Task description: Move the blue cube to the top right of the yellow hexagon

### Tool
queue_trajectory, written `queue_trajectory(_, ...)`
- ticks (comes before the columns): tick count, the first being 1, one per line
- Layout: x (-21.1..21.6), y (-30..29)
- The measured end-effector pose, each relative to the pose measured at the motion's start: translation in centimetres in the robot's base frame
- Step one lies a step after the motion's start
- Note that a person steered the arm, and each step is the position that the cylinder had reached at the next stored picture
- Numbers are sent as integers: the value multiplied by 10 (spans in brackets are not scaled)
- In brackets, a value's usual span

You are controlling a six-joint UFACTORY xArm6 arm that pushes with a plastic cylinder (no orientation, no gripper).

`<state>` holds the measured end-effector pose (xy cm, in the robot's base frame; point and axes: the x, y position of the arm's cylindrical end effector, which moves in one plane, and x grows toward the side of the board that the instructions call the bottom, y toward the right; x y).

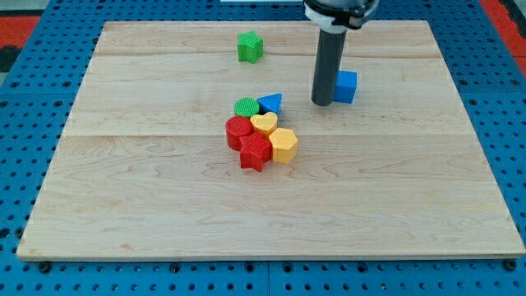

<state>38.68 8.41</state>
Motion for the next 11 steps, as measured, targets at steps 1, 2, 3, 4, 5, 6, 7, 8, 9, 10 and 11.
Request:
queue_trajectory(1, -32, 0)
queue_trajectory(2, -80, 0)
queue_trajectory(3, -92, 16)
queue_trajectory(4, -55, 35)
queue_trajectory(5, -8, 30)
queue_trajectory(6, -11, 28)
queue_trajectory(7, -28, 56)
queue_trajectory(8, -11, 86)
queue_trajectory(9, 6, 52)
queue_trajectory(10, 23, 16)
queue_trajectory(11, 22, 9)
